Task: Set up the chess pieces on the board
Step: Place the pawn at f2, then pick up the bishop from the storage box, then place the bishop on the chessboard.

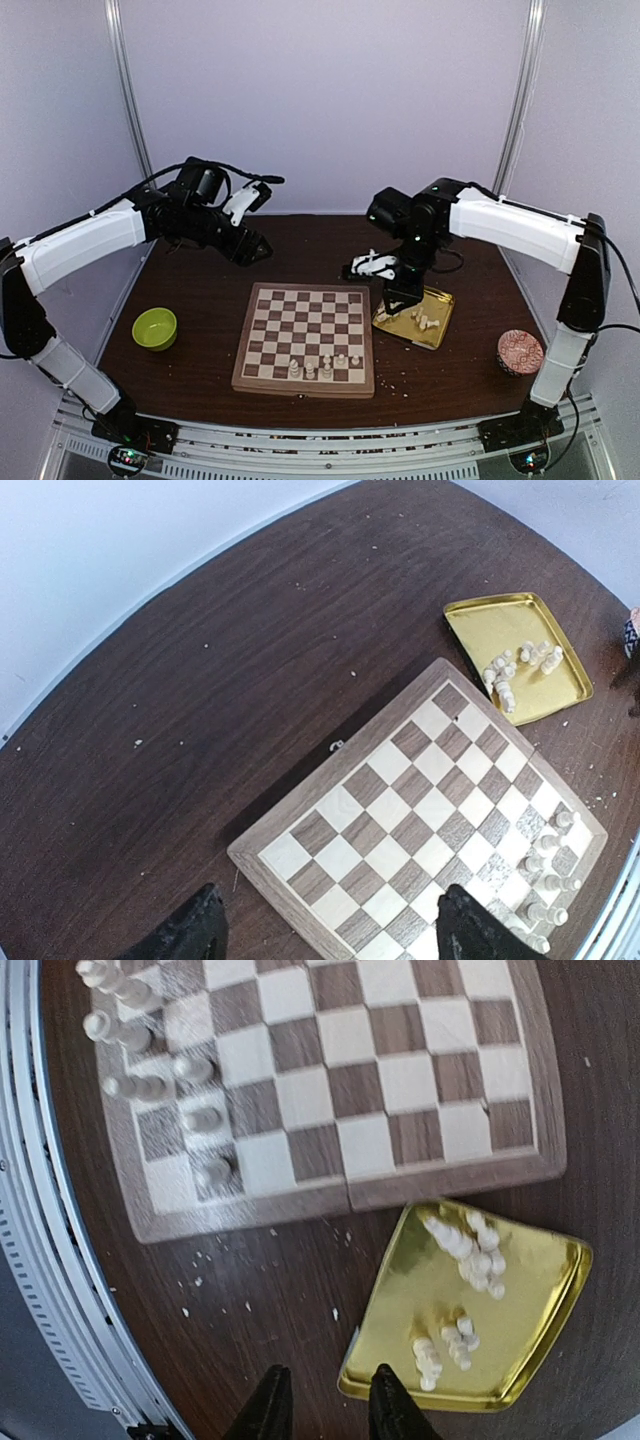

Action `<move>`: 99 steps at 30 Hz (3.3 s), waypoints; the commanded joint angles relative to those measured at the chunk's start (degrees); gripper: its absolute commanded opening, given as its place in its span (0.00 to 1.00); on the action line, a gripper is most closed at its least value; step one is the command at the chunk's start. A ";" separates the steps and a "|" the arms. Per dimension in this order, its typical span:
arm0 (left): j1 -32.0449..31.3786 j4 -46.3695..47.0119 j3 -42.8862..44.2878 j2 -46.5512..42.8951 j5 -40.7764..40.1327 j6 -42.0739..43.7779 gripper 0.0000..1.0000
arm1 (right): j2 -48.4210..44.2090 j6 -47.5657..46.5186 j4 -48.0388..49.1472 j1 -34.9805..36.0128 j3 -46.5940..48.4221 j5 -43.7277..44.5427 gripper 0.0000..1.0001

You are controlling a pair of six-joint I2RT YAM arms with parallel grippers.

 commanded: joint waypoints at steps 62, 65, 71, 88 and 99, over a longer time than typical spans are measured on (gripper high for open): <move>-19.40 17.04 9.29 22.52 2.88 -3.18 0.72 | -4.12 5.25 20.88 -20.79 -20.76 -5.18 0.03; -19.40 19.31 9.45 23.59 4.62 -3.54 0.72 | -5.43 4.83 21.01 -20.79 -21.14 -6.01 0.03; -19.40 21.38 11.04 26.30 7.19 -4.58 0.72 | -6.10 4.21 20.67 -20.82 -21.53 -7.27 0.03; -14.89 25.77 4.04 17.08 11.09 -7.74 0.73 | -10.48 -0.09 16.59 -20.79 -20.99 -19.98 0.05; -4.31 12.99 8.25 4.35 10.41 -6.09 0.74 | -11.65 -9.51 3.89 -14.76 -12.69 -32.33 0.07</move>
